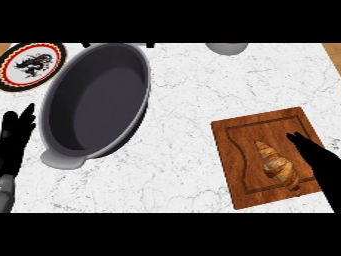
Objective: Pick the croissant from the cutting board and place it in the pot
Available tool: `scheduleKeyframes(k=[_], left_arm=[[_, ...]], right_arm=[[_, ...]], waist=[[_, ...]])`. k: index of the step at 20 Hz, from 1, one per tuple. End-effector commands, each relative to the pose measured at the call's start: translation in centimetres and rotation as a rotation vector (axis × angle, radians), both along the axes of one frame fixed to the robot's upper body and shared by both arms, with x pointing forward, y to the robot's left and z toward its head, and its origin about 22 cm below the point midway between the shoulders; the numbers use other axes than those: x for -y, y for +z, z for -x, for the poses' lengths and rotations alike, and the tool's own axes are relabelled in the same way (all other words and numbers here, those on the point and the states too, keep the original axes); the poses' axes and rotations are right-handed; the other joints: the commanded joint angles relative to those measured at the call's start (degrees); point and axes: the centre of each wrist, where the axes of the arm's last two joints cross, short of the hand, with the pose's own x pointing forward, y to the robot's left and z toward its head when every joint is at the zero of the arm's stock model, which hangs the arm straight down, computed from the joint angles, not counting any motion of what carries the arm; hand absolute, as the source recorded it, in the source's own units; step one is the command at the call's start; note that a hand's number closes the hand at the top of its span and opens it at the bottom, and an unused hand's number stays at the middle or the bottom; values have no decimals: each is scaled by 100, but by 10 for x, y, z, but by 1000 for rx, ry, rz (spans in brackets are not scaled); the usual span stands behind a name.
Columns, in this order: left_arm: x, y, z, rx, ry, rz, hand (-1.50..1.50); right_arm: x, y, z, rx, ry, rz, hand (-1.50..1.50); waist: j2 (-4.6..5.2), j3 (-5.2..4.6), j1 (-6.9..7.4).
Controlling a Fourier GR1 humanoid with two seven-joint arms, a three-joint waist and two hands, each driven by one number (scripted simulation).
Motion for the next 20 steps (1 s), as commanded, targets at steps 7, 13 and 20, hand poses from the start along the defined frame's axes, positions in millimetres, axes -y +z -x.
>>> scheduleKeyframes(k=[7, 13, 20], left_arm=[[5, 16, 23, 4, -17, -5, 0], [6, 7, 6, -8, 1, -4, 0], [6, 16, -6, 5, -3, -3, 0]], right_arm=[[-6, -37, -30, -29, -13, 21, -150], [-7, -45, -29, -15, -3, 42, -150], [11, -64, -28, -98, -35, 86, -150]], waist=[[-6, 4, 31], [-4, 2, -14], [-4, 3, -24]])
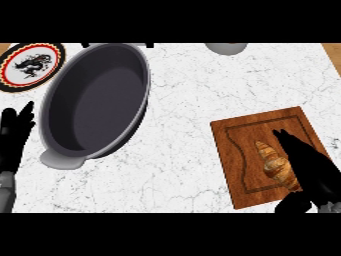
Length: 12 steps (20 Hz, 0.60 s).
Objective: Pick the croissant from the cutting board and place it in the pot
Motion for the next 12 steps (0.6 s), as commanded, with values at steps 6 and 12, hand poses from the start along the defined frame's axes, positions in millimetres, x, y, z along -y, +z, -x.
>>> scheduleKeyframes(k=[6, 12], left_arm=[[-11, 1, -10, 7, 5, -1, 0], [4, 0, -8, -11, -4, 9, 0]], right_arm=[[10, -14, -15, -41, -17, -15, -150], [19, -18, -30, -49, -31, -40, -150]], waist=[[2, 0, -10], [0, 0, -2]])
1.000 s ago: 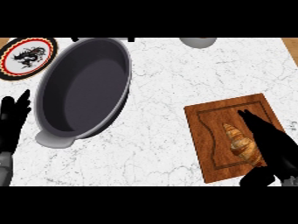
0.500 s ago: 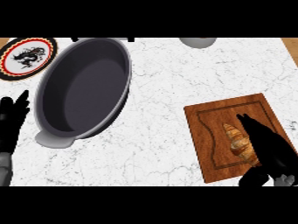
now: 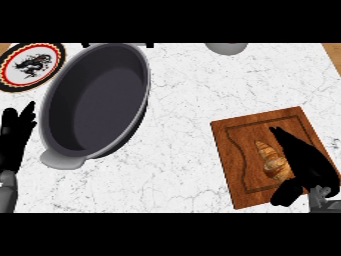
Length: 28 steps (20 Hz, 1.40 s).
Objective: Pick the croissant from the cutting board and place it in the pot
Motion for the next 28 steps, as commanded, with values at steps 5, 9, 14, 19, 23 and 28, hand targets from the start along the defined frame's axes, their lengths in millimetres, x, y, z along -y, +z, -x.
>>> scheduleKeyframes(k=[5, 9, 14, 19, 23, 28], left_arm=[[-5, -6, -2, -2, -4, 5, 0], [2, -7, -13, -18, 10, 3, 0], [3, -4, -2, -9, 8, -14, 0], [5, -3, 6, -16, -20, 4, 0], [-12, 5, -3, 8, 6, -5, 0], [-5, -13, -4, -1, -6, -7, 0]], right_arm=[[7, -14, -13, -12, 3, -22, -150], [-5, -17, -18, -31, -7, -17, -150], [11, -37, 8, 45, 49, -26, 150], [-7, -41, -4, 128, 108, 63, 150], [8, -36, 1, 202, 125, 85, 150], [-55, -24, -20, 176, 161, 84, 150]], waist=[[-1, -1, 2], [0, -1, -1], [-4, -1, -13], [-4, 0, 7], [-1, -1, -15], [4, -3, 3]])
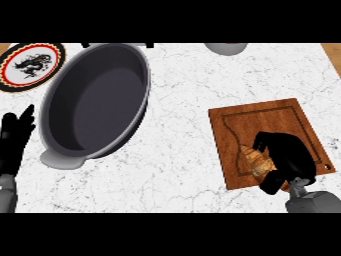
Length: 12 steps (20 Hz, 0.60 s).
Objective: Pick the croissant from the cutting board and place it in the pot
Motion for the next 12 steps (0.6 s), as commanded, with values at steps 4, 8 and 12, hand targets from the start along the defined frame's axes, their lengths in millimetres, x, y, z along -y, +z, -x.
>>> scheduleKeyframes(k=[4, 8, 12], left_arm=[[-9, -7, 3, -6, -10, -10, 0], [5, 6, 8, -8, 3, 12, 0], [-13, 19, -4, -5, 16, -6, 0]], right_arm=[[-72, 35, -23, 42, 43, 33, 150], [-83, 51, -9, 175, -1, 88, 150], [-78, 95, 1, 350, -5, 2, 150]], waist=[[10, 13, 14], [-3, 15, 12], [-6, 14, -44]])
